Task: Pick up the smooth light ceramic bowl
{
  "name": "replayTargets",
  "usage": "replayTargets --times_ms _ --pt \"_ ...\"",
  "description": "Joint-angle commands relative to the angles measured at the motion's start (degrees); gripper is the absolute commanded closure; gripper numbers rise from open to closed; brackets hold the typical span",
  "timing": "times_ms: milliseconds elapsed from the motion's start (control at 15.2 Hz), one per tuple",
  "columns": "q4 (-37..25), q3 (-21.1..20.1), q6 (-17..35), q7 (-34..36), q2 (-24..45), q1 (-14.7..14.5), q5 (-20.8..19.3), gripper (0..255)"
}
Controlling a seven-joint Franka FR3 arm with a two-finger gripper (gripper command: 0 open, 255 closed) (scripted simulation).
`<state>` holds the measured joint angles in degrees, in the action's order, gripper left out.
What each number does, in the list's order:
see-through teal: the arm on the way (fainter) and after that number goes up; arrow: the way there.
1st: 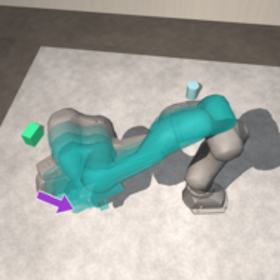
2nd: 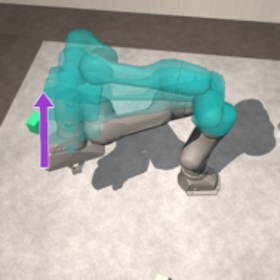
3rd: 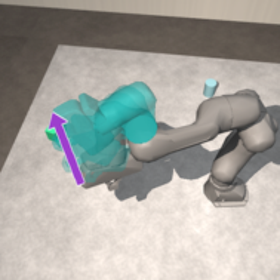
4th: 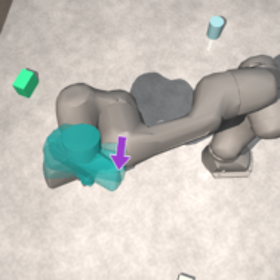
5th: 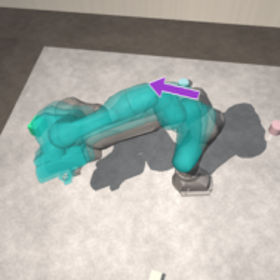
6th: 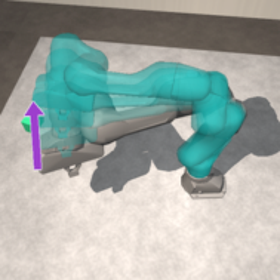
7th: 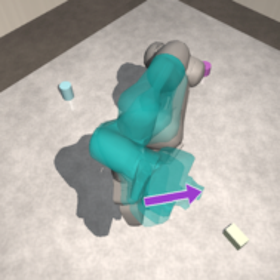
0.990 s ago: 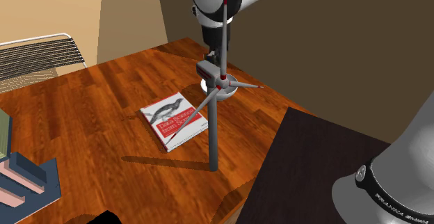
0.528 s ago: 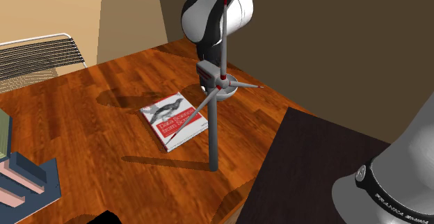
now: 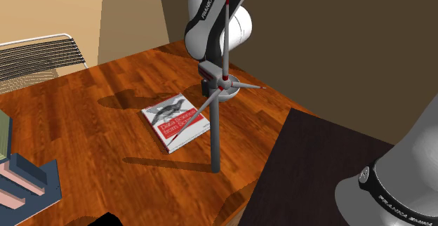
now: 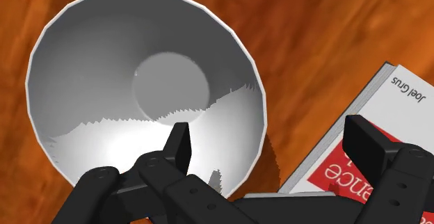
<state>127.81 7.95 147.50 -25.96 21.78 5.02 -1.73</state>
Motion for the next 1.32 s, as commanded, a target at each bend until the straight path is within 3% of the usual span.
replayTargets --times_ms 0,594,1254 --pt "-0.1 0.0 0.3 0.0 0.3 0.0 0.0 255" --pt "-0.1 0.0 0.2 -0.1 0.2 0.1 0.0 255" --pt "0.0 0.5 -6.4 0.2 -6.4 -0.4 -0.9 255"
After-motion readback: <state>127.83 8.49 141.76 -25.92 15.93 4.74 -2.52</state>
